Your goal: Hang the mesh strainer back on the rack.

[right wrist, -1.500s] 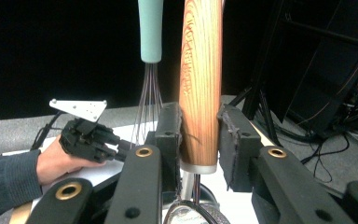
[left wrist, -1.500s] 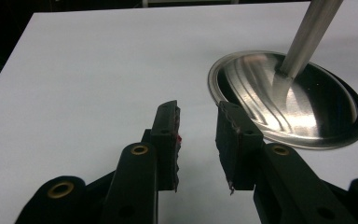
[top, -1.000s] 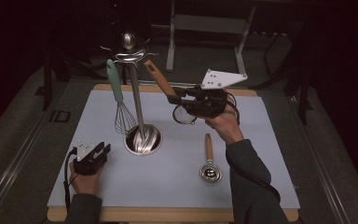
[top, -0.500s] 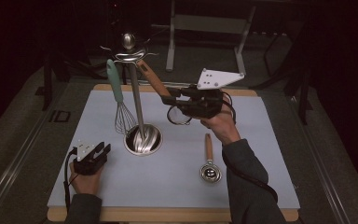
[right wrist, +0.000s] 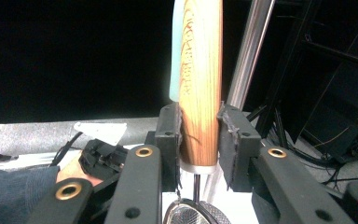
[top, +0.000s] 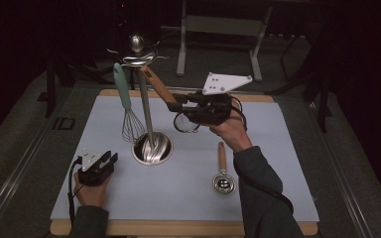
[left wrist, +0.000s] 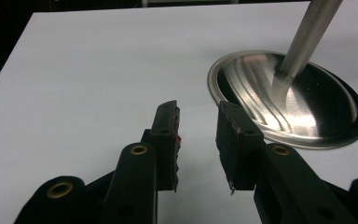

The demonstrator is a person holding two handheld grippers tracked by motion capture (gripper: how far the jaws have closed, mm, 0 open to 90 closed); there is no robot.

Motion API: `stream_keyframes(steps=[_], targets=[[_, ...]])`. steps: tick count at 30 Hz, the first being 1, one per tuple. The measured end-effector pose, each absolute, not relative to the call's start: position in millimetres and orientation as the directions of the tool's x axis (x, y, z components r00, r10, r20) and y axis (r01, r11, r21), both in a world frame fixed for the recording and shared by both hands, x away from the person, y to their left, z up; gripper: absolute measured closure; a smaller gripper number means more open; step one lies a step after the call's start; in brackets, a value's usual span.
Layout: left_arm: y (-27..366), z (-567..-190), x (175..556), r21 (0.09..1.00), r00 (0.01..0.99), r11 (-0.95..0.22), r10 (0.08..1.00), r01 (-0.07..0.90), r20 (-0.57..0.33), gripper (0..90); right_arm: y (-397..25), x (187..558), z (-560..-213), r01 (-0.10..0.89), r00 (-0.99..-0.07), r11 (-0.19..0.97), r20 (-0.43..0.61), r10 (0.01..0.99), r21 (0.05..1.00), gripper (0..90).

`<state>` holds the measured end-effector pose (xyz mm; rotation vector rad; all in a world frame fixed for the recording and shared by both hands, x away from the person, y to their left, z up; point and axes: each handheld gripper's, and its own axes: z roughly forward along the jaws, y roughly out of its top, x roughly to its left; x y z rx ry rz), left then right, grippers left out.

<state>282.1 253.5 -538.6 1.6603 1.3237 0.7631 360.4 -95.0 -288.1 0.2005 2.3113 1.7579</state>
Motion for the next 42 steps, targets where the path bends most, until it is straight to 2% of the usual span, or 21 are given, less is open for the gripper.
stream_keyframes(steps=[10,16,28,42], targets=[[254,-539,282,0.893,0.252,-0.072,0.967,0.444,-0.047,69.6,-82,363,-288,-0.032,-0.95,0.294,-0.121,0.288,0.955,70.9],[254,-539,282,0.893,0.252,-0.072,0.966,0.444,-0.048,69.5,-74,361,-292,-0.05,-0.918,0.321,-0.17,0.358,0.946,70.9],[253,-539,282,0.894,0.252,-0.071,0.967,0.442,-0.048,69.5,-61,359,-299,-0.063,-0.891,0.377,-0.223,0.396,0.924,69.9],[253,-539,282,0.894,0.253,-0.073,0.966,0.442,-0.046,69.5,-60,355,-299,-0.059,-0.918,0.372,-0.197,0.343,0.926,66.3]])
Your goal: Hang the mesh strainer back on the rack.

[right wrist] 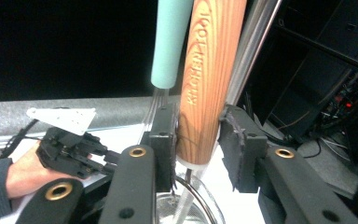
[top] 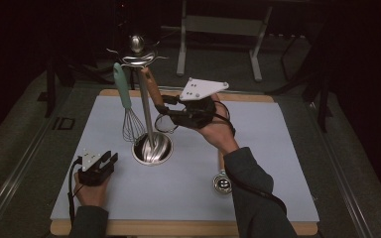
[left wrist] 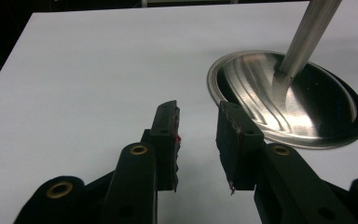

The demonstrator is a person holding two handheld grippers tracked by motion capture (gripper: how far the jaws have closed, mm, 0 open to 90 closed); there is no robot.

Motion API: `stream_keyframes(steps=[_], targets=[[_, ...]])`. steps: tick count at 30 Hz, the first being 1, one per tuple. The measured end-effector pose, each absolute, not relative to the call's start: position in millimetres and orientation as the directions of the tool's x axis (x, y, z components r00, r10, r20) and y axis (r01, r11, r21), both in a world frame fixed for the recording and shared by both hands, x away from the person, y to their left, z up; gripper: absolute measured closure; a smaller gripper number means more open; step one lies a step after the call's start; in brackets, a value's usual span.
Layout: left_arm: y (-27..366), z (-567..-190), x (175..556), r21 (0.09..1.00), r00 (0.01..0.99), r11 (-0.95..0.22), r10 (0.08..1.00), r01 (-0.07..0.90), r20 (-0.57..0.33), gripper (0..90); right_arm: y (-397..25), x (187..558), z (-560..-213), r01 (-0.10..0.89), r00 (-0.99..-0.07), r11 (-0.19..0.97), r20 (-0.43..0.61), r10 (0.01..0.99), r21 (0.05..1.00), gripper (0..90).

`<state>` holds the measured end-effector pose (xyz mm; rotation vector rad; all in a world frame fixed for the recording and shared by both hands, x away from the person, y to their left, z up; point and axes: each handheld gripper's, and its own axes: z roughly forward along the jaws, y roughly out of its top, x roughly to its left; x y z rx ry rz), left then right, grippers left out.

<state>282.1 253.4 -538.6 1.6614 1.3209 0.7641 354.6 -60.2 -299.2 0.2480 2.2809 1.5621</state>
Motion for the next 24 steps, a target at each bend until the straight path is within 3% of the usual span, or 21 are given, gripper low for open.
stream_keyframes(steps=[24], targets=[[253,-539,282,0.894,0.253,-0.072,0.966,0.443,-0.047,69.2,-81,359,-311,-0.014,-0.933,0.447,-0.172,0.315,0.894,68.5]])
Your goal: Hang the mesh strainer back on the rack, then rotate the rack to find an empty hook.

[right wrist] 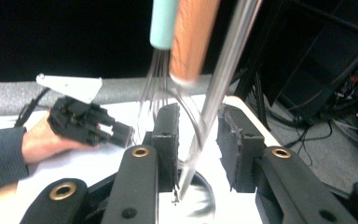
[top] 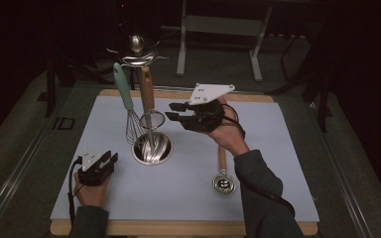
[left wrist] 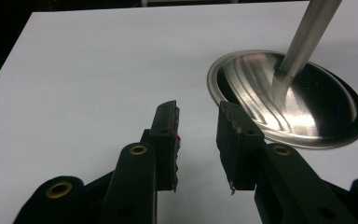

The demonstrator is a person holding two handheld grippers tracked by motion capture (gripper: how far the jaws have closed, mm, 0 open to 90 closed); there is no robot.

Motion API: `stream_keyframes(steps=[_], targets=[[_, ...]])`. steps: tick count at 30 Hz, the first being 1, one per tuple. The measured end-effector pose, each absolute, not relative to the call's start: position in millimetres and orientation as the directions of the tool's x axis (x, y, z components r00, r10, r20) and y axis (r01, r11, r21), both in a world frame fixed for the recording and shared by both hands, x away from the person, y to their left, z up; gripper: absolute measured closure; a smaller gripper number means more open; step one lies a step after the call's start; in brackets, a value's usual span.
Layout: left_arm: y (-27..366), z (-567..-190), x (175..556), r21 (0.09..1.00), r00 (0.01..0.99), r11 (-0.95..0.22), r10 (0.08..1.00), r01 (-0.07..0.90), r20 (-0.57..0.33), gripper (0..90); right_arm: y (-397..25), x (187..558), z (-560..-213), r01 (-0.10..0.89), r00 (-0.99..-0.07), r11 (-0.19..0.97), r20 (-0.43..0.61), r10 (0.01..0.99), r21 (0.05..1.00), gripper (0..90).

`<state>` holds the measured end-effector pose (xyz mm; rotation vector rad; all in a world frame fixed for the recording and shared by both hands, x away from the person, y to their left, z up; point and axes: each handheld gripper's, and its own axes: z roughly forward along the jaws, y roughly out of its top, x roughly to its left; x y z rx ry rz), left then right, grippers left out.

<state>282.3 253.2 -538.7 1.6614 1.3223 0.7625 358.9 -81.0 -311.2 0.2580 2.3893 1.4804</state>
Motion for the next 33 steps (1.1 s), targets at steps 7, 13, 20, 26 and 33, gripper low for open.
stream_keyframes(steps=[7,13,20,26,33], targets=[[253,-539,282,0.893,0.252,-0.072,0.967,0.444,-0.047,69.2,-96,362,-322,0.027,-0.926,0.493,-0.164,0.34,0.87,68.8],[254,-538,282,0.891,0.258,-0.071,0.965,0.447,-0.052,69.3,-106,364,-329,0.055,-0.919,0.516,-0.158,0.361,0.855,68.4],[252,-535,280,0.9,0.262,-0.07,0.964,0.431,-0.05,70.6,-116,360,-341,0.079,-0.913,0.555,-0.163,0.374,0.828,65.5],[241,-517,274,0.924,0.302,-0.068,0.952,0.375,-0.053,74.8,-133,359,-354,0.133,-0.898,0.543,-0.131,0.42,0.829,64.9],[240,-494,268,0.947,0.383,0.002,0.914,0.321,-0.132,88.6,-145,358,-378,0.189,-0.883,0.601,-0.134,0.45,0.777,64.0]])
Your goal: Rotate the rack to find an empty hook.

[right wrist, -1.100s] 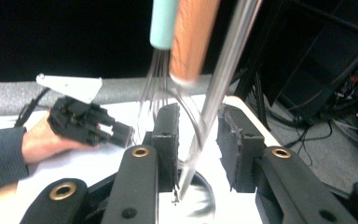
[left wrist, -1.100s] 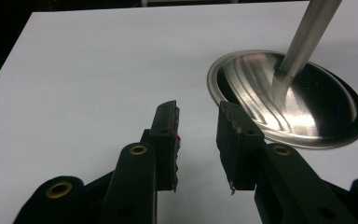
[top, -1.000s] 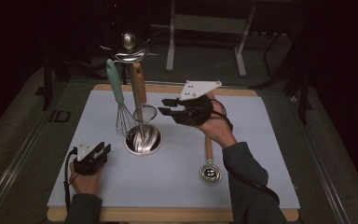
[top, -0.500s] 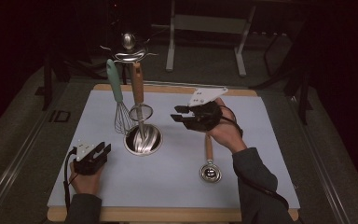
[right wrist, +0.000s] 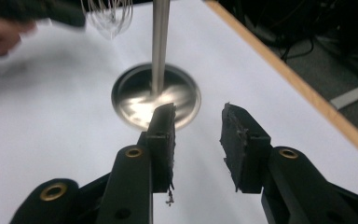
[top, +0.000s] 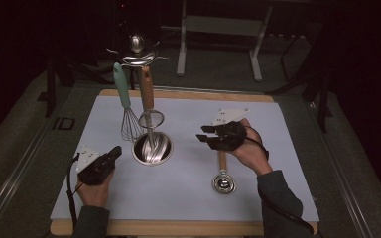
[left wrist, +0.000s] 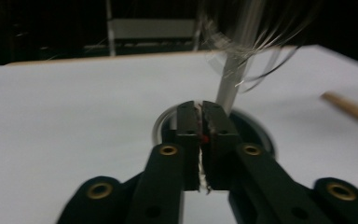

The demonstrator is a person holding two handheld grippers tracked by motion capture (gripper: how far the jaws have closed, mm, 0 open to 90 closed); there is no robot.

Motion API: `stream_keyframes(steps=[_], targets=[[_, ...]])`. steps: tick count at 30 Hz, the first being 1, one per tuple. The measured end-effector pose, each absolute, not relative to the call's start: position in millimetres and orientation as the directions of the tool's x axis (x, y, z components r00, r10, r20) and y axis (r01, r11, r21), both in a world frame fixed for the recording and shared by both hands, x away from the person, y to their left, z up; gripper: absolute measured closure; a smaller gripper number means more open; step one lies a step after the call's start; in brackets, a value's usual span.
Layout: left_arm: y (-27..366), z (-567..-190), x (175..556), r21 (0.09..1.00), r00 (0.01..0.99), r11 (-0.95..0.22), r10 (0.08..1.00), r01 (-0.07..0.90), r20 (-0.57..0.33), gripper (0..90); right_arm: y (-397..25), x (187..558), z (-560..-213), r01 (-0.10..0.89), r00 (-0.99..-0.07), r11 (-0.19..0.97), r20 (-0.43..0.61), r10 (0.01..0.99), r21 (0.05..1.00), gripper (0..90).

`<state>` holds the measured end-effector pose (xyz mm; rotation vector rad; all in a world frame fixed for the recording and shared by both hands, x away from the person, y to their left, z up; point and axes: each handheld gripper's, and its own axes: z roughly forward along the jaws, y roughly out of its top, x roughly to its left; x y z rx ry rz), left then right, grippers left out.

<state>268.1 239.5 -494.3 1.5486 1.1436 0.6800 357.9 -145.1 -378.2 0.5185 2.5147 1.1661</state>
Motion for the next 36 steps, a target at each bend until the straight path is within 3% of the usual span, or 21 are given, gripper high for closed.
stream_keyframes(steps=[12,22,36], targets=[[248,-444,267,0.966,0.462,0.15,0.855,0.209,-0.233,90.0,-162,358,-420,0.281,-0.855,0.629,-0.109,0.507,0.724,62.0],[243,-412,271,0.977,0.49,0.166,0.846,0.137,-0.212,90.0,-177,344,-442,0.323,-0.836,0.672,-0.133,0.533,0.666,59.3],[242,-377,279,0.986,0.506,0.157,0.847,0.051,-0.161,90.0,-202,332,-467,0.379,-0.791,0.615,-0.103,0.603,0.692,56.9]])
